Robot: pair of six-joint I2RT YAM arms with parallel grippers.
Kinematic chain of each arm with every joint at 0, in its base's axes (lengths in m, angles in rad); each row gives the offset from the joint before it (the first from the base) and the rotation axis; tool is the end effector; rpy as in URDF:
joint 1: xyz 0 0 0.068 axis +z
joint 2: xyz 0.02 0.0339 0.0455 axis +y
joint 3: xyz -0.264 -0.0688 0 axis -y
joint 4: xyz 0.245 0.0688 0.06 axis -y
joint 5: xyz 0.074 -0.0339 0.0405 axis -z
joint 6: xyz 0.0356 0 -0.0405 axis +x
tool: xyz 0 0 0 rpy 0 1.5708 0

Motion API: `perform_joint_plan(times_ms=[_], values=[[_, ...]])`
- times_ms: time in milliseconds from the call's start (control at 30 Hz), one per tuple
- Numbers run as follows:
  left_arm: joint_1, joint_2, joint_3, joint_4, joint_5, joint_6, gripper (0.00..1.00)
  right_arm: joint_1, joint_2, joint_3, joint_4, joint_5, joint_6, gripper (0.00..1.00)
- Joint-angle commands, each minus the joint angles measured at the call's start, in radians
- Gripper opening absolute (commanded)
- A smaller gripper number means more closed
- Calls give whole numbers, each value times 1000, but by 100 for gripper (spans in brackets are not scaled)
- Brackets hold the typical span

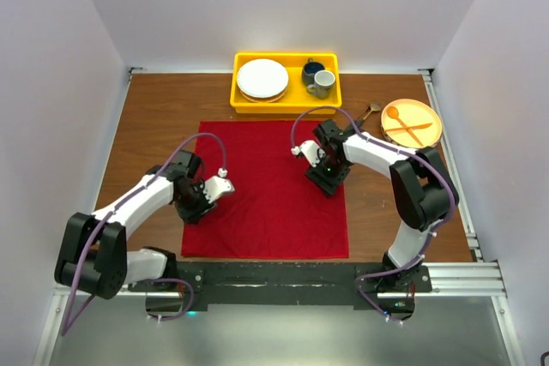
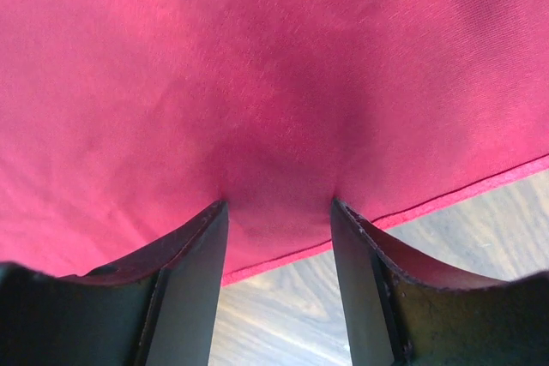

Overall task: Fold the napkin into a case and place the utensils inside
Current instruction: Flatten out the crumpled napkin at the center of the board, then pick up the flattened napkin from the center of the board.

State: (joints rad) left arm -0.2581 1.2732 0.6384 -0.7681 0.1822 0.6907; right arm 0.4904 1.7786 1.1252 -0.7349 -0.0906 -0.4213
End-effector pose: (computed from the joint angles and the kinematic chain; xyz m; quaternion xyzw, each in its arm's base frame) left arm 0.1856 -0.0557 0.1614 0.4601 0.8793 -0.0706 0.1010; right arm 0.2855 0.1561 0.1629 -0.4416 0.8914 0.0482 0.0894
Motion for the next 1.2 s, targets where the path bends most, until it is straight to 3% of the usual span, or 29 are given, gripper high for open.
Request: perform_joint_plan(times_ms=[0, 167, 267, 300, 333, 500, 633, 767, 933, 1167], values=[[-18, -66, 72, -118, 43, 33, 43, -9, -96, 105, -133, -121, -36, 57], [114, -63, 387, -145, 249, 24, 61, -85, -150, 302, -126, -236, 48, 66], [258, 11, 550, -52, 382, -109, 74, -142, -122, 386, -40, -232, 131, 67], [290, 23, 575, -10, 428, -149, 83, -160, -105, 393, 35, -200, 180, 67], [310, 44, 592, 36, 445, -189, 100, -168, -93, 400, 72, -178, 205, 66], [382, 110, 649, 324, 453, -459, 100, -202, 2, 404, 247, -74, 360, 61], [414, 150, 581, 579, 387, -653, 100, -214, 59, 341, 374, 14, 380, 57], [418, 190, 544, 693, 389, -654, 100, -263, 122, 341, 446, 45, 403, 53], [421, 278, 598, 642, 346, -663, 100, -277, 169, 328, 511, 49, 415, 48], [419, 290, 592, 707, 269, -646, 100, -277, 266, 375, 546, 57, 414, 45]])
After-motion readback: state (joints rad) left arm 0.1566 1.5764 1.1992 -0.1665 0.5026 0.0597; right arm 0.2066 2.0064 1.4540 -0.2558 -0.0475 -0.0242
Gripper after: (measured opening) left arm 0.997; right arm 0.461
